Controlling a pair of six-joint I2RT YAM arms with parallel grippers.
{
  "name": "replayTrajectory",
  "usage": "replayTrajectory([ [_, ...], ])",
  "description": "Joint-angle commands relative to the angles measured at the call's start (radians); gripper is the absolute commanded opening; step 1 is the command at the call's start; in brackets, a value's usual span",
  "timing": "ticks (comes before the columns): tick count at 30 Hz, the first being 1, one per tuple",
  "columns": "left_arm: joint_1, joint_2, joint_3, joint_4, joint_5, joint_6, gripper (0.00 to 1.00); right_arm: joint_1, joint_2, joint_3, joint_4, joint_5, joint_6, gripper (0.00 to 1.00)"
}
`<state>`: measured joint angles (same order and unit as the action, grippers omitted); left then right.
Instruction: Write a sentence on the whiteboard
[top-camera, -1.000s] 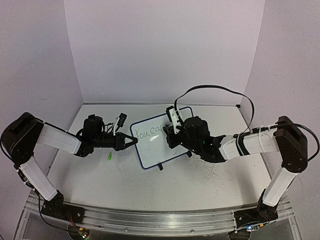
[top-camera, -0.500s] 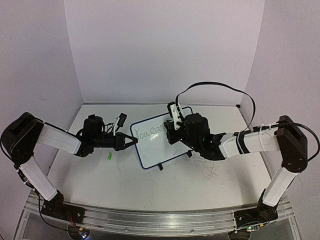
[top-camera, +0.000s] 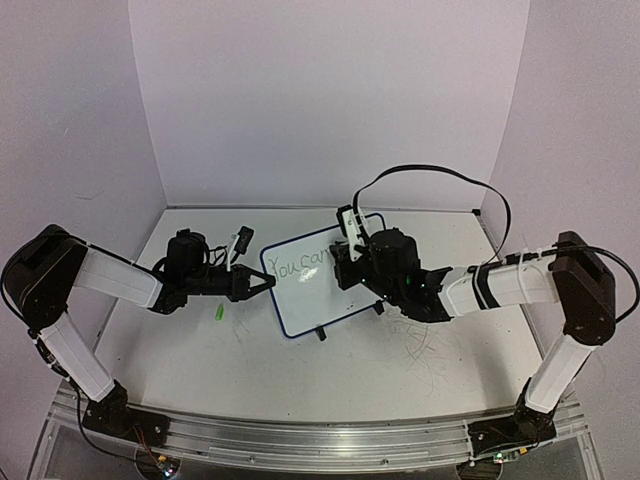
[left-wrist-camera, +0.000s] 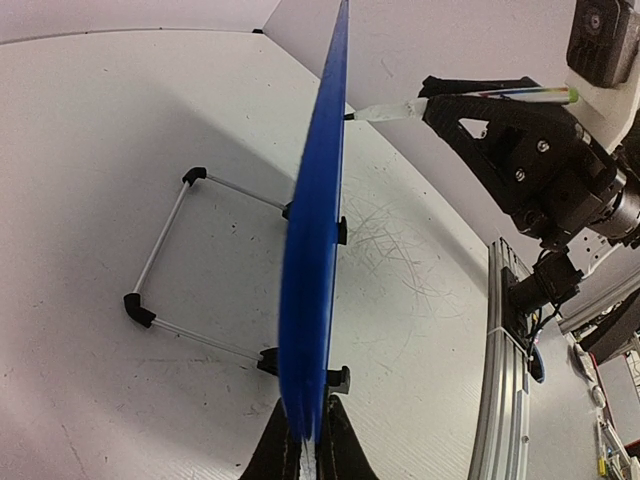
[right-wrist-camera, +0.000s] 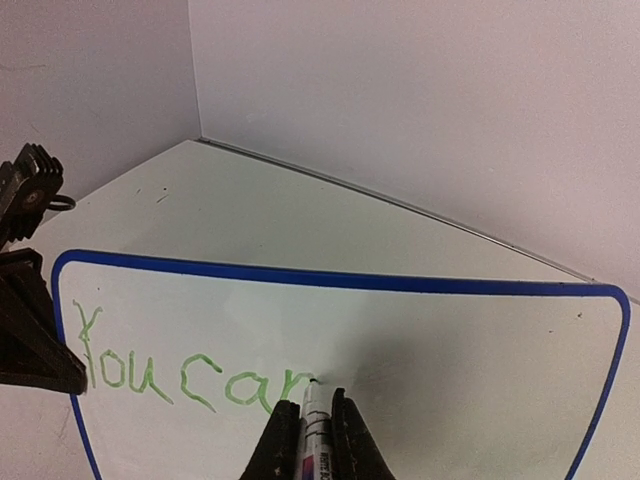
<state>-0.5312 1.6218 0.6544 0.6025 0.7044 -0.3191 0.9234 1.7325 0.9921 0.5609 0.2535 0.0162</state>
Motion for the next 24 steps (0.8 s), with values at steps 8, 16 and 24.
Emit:
replayTrajectory([
  [8,0.001,-0.002,0.016,-0.06,-0.029,0.055,0.0,-0.007,-0.021,-0.033,-0.004,0.009,0.027,0.0],
  [16,0.002,-0.004,0.017,-0.061,-0.03,0.057,0.0,-0.007,-0.022,-0.052,-0.009,0.008,0.04,0.0],
  [24,0.001,-0.001,0.019,-0.061,-0.028,0.055,0.0,-0.007,-0.023,-0.044,-0.009,0.008,0.035,0.0],
])
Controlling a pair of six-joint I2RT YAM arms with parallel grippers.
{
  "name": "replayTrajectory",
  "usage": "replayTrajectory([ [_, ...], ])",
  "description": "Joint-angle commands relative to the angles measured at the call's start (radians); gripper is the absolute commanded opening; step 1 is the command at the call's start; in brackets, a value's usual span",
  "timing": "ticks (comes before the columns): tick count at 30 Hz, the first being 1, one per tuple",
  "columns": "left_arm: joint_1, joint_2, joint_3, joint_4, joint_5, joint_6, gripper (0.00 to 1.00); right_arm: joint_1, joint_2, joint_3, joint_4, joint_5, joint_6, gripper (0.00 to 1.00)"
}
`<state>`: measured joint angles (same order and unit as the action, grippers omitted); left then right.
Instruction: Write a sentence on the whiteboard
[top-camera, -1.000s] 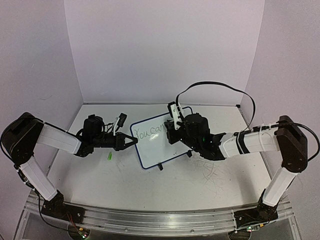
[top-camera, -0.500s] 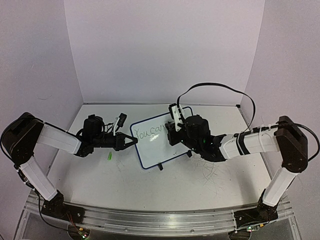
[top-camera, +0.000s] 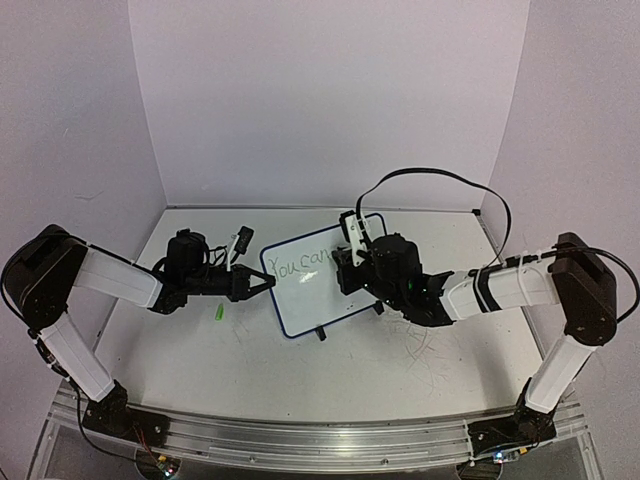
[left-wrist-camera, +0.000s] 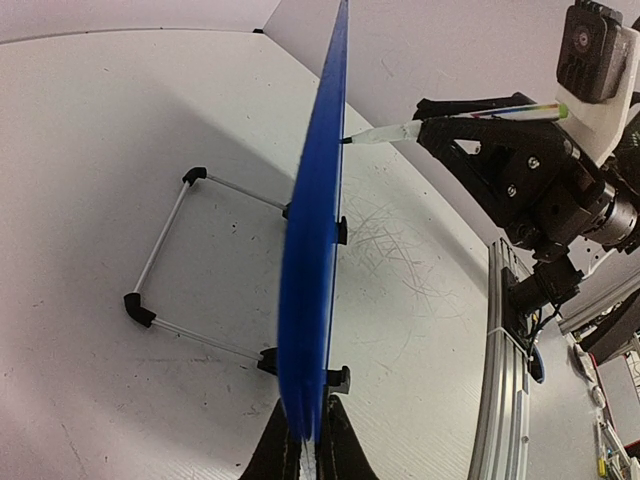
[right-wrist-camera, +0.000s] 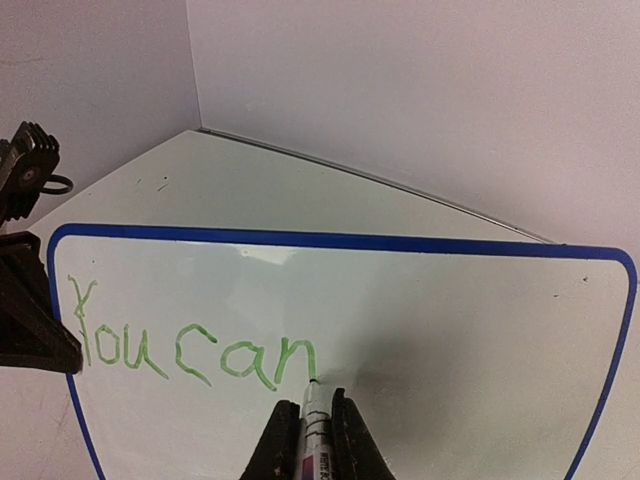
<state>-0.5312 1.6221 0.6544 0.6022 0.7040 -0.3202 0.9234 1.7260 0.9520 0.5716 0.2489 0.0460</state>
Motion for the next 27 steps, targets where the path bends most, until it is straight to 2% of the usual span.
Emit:
replayTrajectory([
  [1,0.001,-0.001,0.019,-0.061,-0.028,0.056,0.0,-0.006,-0.017,-0.002,-0.02,0.013,0.004,0.0],
  [14,0.002,0.008,0.024,-0.061,-0.03,0.059,0.0,-0.006,-0.022,0.015,-0.02,0.006,0.001,0.0],
  [21,0.002,0.013,0.01,-0.063,-0.048,0.071,0.0,-0.005,-0.221,0.055,-0.114,-0.083,0.073,0.0],
  [27,0.002,0.019,0.025,-0.07,-0.051,0.059,0.0,-0.019,-0.286,-0.023,-0.118,-0.039,0.027,0.0],
])
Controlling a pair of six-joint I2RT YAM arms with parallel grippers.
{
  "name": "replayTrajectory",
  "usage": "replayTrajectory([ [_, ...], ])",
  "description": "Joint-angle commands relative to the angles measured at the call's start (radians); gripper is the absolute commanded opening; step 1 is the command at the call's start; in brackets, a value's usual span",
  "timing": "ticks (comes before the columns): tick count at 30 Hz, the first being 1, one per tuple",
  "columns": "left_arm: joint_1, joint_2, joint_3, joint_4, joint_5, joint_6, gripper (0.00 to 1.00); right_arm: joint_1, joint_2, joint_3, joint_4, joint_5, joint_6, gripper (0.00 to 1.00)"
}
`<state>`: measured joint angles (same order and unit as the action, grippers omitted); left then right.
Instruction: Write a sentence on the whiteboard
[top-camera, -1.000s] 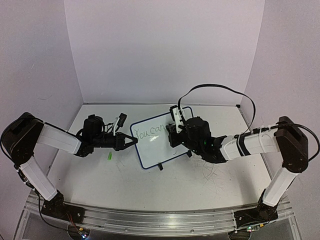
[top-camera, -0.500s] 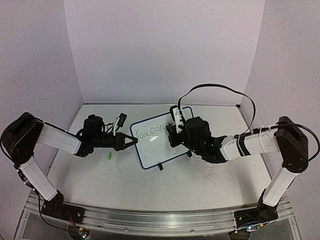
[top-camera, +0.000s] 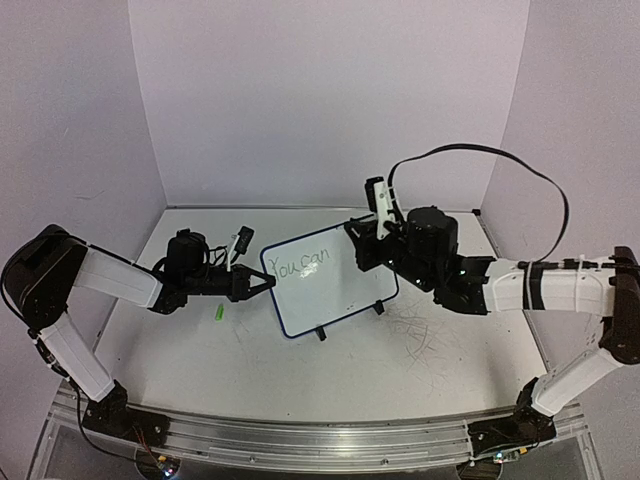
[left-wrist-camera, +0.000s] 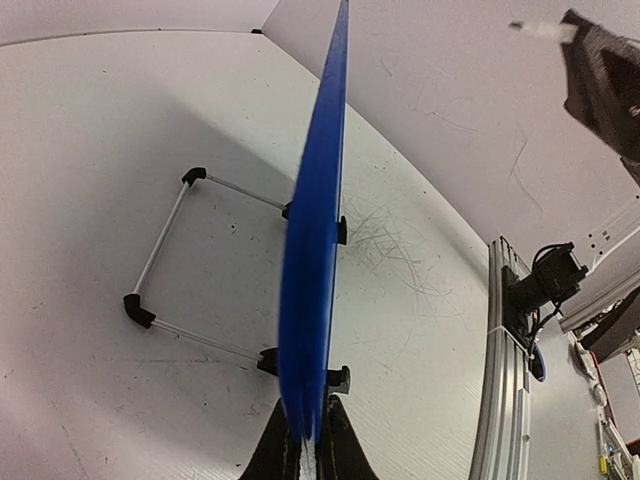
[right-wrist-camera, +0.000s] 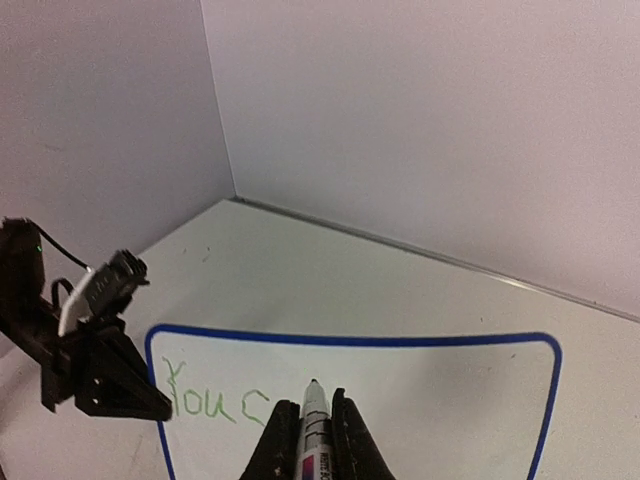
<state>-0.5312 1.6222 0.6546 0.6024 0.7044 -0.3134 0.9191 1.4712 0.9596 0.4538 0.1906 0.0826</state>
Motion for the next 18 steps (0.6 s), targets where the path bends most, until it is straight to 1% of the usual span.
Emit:
replayTrajectory([
  [1,0.002,0.018,0.028,-0.074,-0.051,0.049,0.0,-0.02,-0.037,-0.044,0.001,0.02,-0.012,0.0],
  [5,0.002,0.009,0.033,-0.084,-0.05,0.048,0.0,-0.031,-0.076,-0.089,0.035,-0.004,-0.034,0.0],
  [10,0.002,0.019,0.028,-0.085,-0.057,0.053,0.0,-0.031,-0.096,-0.118,0.049,0.005,-0.057,0.0],
  [18,0.002,0.025,0.037,-0.09,-0.061,0.06,0.0,-0.031,-0.052,-0.117,0.054,0.009,-0.065,0.0],
])
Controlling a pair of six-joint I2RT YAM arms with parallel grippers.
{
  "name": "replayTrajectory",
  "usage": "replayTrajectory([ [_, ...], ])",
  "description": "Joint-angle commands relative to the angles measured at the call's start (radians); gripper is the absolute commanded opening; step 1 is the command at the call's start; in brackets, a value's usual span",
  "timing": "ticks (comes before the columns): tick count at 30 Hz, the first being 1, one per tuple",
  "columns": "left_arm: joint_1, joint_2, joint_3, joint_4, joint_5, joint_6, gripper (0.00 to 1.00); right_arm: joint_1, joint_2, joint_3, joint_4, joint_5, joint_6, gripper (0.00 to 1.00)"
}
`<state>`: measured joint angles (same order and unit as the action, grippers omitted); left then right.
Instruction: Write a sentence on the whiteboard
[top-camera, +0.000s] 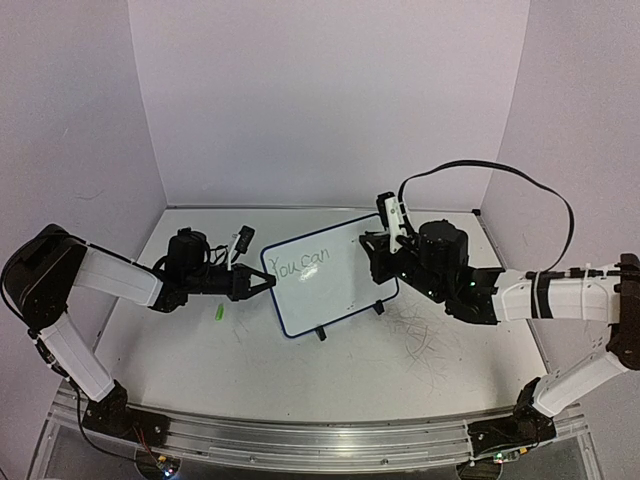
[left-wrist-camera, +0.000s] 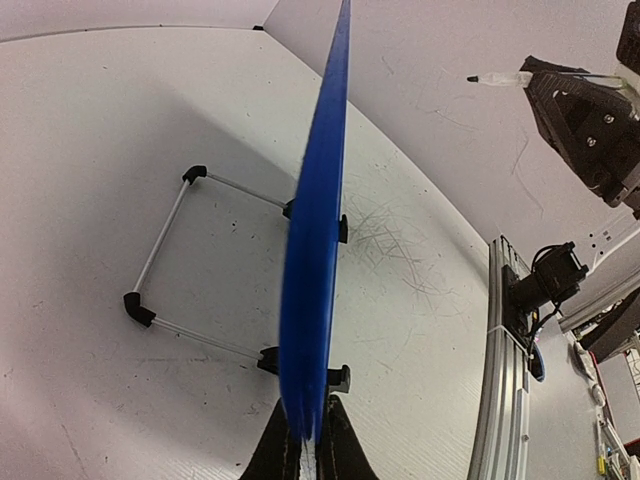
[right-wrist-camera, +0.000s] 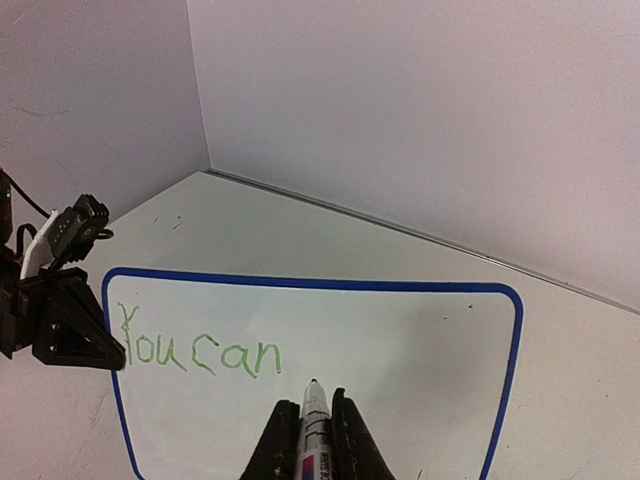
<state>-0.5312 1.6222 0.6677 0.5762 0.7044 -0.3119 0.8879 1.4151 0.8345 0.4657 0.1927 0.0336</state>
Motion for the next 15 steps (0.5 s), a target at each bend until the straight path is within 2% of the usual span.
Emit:
replayTrajectory([
  [1,0.002,0.025,0.024,-0.064,-0.061,0.057,0.0,0.0,0.014,0.012,0.043,0.006,-0.017,0.0],
  [9,0.002,0.018,0.022,-0.064,-0.073,0.053,0.0,-0.004,0.076,0.044,0.057,0.008,0.006,0.0],
  [15,0.002,0.02,0.022,-0.064,-0.074,0.058,0.0,-0.076,0.079,0.036,0.088,-0.057,0.122,0.0],
])
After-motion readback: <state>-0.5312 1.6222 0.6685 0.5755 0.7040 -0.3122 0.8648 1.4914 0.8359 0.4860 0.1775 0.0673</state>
